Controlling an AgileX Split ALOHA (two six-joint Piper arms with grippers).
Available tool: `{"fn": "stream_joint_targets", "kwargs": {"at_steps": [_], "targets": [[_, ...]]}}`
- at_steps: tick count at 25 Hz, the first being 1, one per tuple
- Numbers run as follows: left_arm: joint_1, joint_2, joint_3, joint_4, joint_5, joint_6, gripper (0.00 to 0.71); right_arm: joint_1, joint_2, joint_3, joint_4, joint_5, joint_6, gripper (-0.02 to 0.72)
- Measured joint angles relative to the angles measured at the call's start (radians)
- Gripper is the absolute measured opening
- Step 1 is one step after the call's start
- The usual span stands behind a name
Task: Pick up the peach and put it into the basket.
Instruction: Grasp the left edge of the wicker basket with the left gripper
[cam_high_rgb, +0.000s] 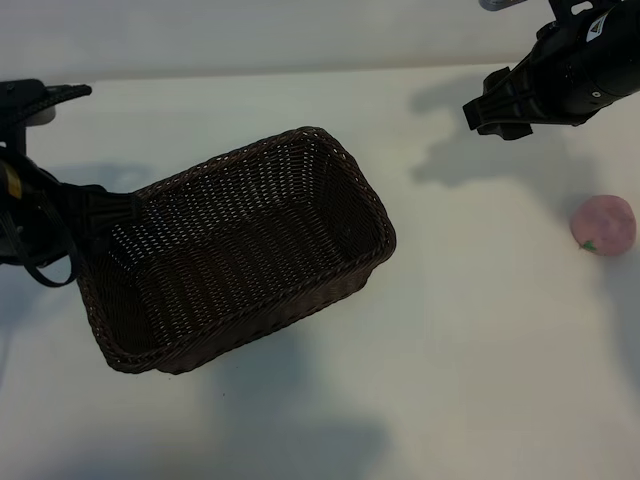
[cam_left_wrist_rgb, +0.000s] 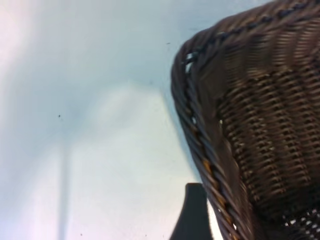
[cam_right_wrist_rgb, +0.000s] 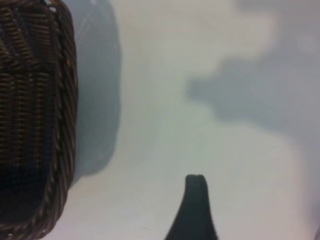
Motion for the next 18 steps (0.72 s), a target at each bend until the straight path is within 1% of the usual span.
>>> {"fn": "stream_joint_targets", "kwargs": {"at_steps": [7, 15, 17, 18], "targets": [[0.0, 0.0, 0.016, 0.007, -0.042, -0.063, 0.579, 0.0, 0.0, 0.0, 0.005, 0.0, 0.0, 0.586], [0.002, 0.002, 0.149, 0.008, -0.149, -0.139, 0.579, 0.0, 0.0, 0.0, 0.014, -0.002, 0.0, 0.586], [0.023, 0.005, 0.163, 0.005, -0.162, -0.142, 0.579, 0.0, 0.0, 0.0, 0.014, -0.002, 0.0, 0.586], [0.043, 0.01, 0.166, 0.001, -0.168, -0.138, 0.579, 0.0, 0.0, 0.0, 0.014, -0.002, 0.0, 0.586]]}}
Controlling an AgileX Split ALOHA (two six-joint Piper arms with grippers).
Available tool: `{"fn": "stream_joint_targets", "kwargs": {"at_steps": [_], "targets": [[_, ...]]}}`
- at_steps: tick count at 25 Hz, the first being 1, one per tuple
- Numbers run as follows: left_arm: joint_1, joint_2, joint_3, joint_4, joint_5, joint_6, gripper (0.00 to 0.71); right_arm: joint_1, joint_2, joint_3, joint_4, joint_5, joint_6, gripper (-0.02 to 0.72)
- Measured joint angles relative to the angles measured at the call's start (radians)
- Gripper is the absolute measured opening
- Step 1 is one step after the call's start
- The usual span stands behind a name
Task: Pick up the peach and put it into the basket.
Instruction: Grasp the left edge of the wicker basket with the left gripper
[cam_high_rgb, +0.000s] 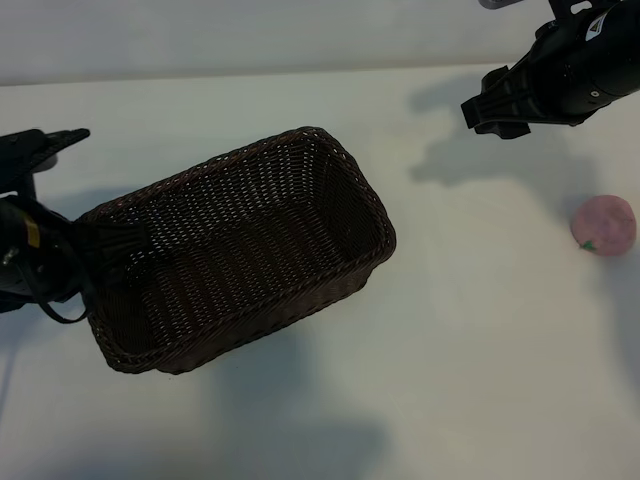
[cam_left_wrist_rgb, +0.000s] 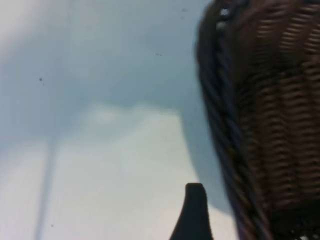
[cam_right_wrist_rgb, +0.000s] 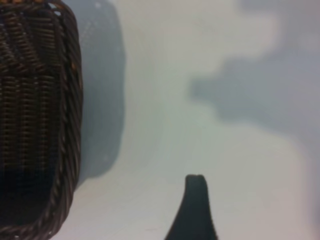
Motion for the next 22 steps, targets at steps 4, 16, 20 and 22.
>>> {"fn": "stream_joint_targets", "kwargs": {"at_steps": [4, 16, 20, 22], "targets": [[0.074, 0.013, 0.002, -0.072, -0.019, 0.084, 0.579, 0.0, 0.0, 0.0, 0.001, -0.001, 0.0, 0.586], [0.172, 0.155, 0.002, -0.273, -0.102, 0.305, 0.579, 0.0, 0.0, 0.0, 0.002, -0.008, 0.0, 0.586], [0.172, 0.215, 0.002, -0.31, -0.151, 0.333, 0.579, 0.0, 0.0, 0.0, 0.002, -0.008, 0.0, 0.586], [0.172, 0.244, 0.002, -0.337, -0.168, 0.352, 0.579, 0.0, 0.0, 0.0, 0.002, -0.012, 0.0, 0.586]]}}
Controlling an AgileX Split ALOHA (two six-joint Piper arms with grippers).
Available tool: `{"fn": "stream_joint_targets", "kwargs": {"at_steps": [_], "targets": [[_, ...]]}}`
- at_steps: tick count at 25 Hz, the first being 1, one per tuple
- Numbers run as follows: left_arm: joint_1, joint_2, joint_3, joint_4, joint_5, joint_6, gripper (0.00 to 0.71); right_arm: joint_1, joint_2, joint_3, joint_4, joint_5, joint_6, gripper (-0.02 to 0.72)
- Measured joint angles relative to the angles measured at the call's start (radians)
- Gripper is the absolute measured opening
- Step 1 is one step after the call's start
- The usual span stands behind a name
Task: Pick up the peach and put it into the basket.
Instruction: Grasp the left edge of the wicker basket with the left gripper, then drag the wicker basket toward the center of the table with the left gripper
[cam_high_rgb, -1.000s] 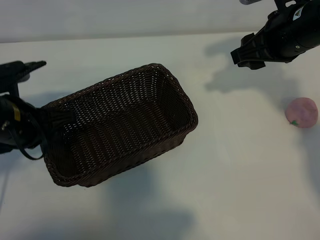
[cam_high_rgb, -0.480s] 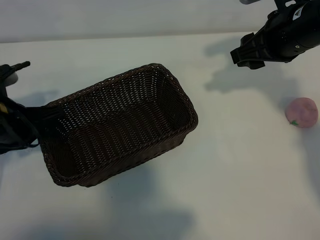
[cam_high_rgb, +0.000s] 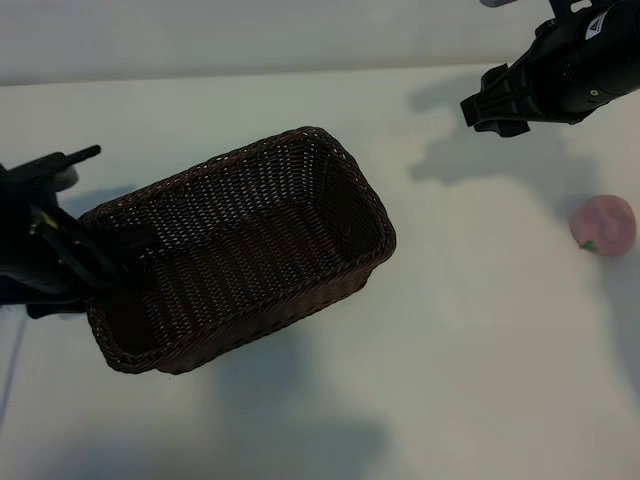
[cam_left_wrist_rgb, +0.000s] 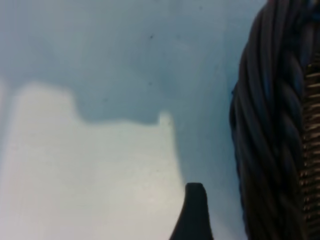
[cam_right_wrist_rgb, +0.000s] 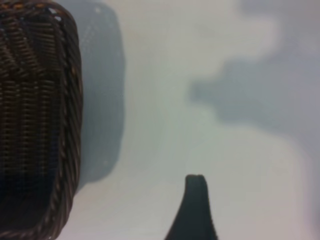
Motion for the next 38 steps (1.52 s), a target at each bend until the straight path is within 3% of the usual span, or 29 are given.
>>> {"fn": "stream_joint_targets", "kwargs": {"at_steps": [11, 15, 21, 23, 38], "targets": [[0.0, 0.099, 0.0, -0.086, -0.038, 0.084, 0.558, 0.0, 0.0, 0.0, 0.0, -0.012, 0.0, 0.586], [0.001, 0.099, 0.0, -0.086, -0.045, 0.083, 0.436, 0.0, 0.0, 0.0, 0.0, -0.015, 0.0, 0.586], [0.001, 0.099, 0.0, -0.093, -0.064, 0.083, 0.162, 0.0, 0.0, 0.0, 0.0, -0.015, 0.0, 0.586], [0.001, 0.099, 0.0, -0.109, -0.078, 0.074, 0.116, 0.0, 0.0, 0.0, 0.0, -0.015, 0.0, 0.586], [0.001, 0.094, 0.0, -0.18, -0.082, 0.165, 0.11, 0.0, 0.0, 0.0, 0.002, -0.015, 0.0, 0.586]]}}
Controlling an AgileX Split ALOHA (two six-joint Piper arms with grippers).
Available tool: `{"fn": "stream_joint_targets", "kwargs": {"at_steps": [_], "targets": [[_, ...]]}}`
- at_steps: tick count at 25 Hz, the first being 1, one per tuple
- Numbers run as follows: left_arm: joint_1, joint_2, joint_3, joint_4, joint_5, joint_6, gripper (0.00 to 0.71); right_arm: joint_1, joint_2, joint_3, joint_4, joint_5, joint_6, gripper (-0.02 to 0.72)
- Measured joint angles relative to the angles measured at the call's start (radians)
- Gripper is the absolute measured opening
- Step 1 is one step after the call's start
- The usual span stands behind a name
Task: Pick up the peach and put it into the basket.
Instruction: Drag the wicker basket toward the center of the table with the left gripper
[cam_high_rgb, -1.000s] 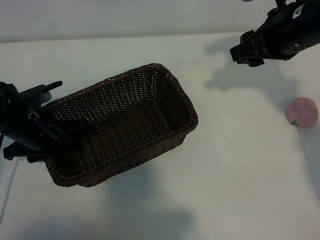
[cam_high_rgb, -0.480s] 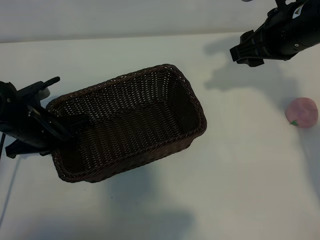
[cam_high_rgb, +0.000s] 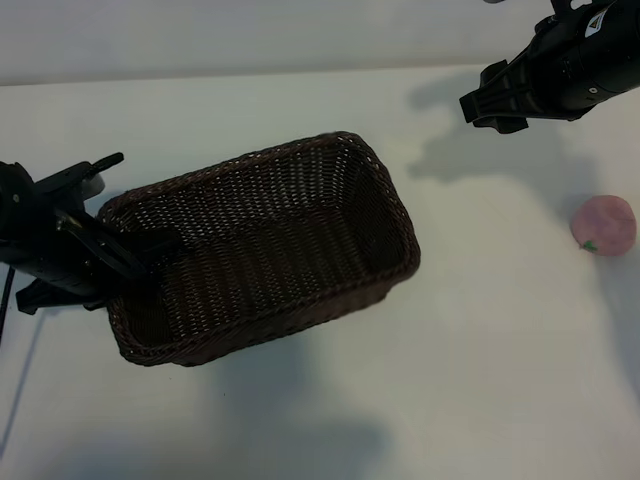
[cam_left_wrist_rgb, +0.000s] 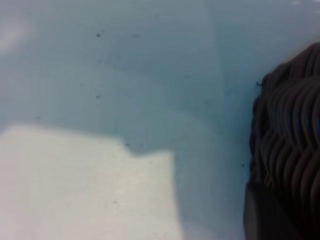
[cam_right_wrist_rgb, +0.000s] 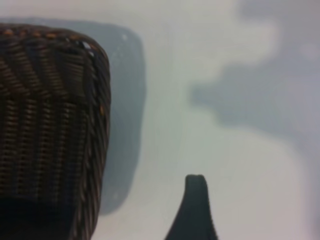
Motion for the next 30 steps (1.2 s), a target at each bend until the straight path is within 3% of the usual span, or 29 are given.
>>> {"fn": "stream_joint_targets", "kwargs": {"at_steps": [14, 21, 30], "targets": [[0.0, -0.024, 0.007, -0.36, 0.016, 0.373, 0.1, 0.0, 0.0, 0.0, 0.0, 0.0, 0.0, 0.586], [0.0, -0.024, -0.017, -0.35, 0.049, 0.399, 0.1, 0.0, 0.0, 0.0, 0.0, 0.0, 0.0, 0.586], [0.05, -0.003, -0.231, -0.232, 0.212, 0.41, 0.1, 0.0, 0.0, 0.0, 0.0, 0.0, 0.0, 0.586]]}}
